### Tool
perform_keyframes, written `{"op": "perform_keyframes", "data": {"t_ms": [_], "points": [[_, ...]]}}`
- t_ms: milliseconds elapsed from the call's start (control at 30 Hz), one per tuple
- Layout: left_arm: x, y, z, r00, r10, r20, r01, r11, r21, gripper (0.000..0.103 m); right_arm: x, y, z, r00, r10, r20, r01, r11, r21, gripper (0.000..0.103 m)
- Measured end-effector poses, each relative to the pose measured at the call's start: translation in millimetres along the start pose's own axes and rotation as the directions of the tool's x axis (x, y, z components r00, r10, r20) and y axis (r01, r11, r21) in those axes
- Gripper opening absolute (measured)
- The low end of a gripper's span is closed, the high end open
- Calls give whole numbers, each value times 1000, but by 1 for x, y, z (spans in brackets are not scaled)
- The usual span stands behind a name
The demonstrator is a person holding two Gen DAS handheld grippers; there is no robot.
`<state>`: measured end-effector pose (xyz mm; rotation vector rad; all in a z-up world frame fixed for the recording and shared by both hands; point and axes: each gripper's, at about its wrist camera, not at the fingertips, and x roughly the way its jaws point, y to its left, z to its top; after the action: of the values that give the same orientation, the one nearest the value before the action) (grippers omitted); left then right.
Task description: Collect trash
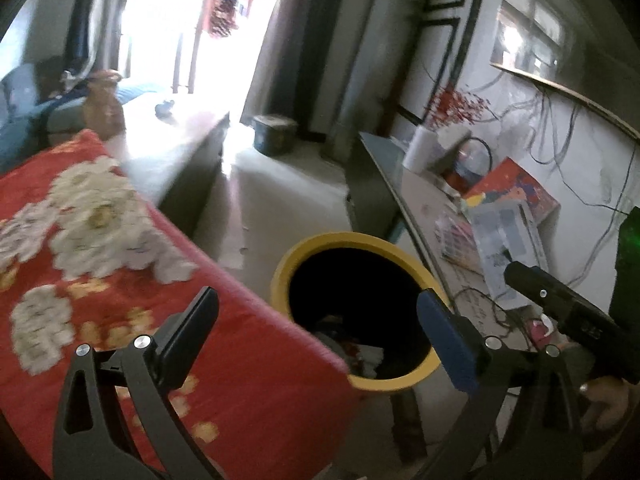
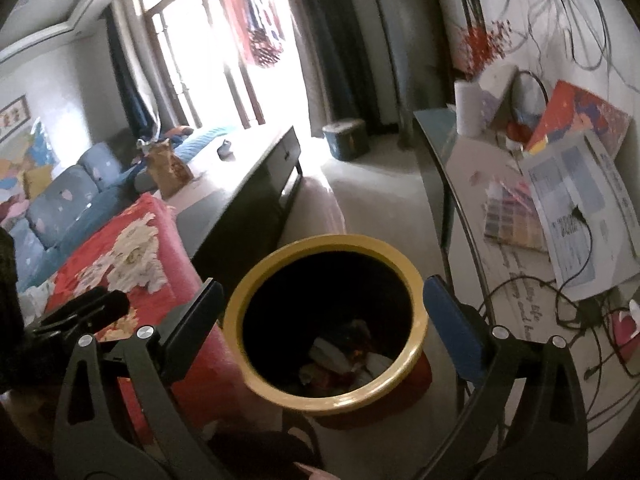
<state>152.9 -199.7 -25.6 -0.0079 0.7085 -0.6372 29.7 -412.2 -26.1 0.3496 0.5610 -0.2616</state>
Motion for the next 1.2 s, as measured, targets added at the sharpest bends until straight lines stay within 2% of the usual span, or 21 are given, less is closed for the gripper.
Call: {"op": "perform_keyframes", "data": {"t_ms": [200,367,500,633,700,867,1200], "points": [[-44,20,-14,993,91,72,-89,996,-27,96,-14,29,-10,999,17,41,-15,998,-62,92],[-77,37,-35,977,172,126,-166,985,-51,96,-28,55,-24,992,65,107,-53,992,-111,92],[-100,48,-53,962,219,161,-209,975,-77,96,-42,81,-38,977,108,185,-74,980,-182,92],[-122,52,-68,940,270,208,-257,963,-86,96,-55,104,-50,954,122,274,-52,967,-249,92],[-132,53,-73,930,282,233,-268,959,-94,97,-59,112,-56,943,127,307,-43,963,-268,92],[-151,54,-81,907,312,284,-292,950,-111,97,-58,124,-64,943,148,297,-58,955,-291,92],[-163,55,-83,899,310,308,-284,950,-127,97,-73,134,-68,922,194,334,-82,943,-322,92]]}}
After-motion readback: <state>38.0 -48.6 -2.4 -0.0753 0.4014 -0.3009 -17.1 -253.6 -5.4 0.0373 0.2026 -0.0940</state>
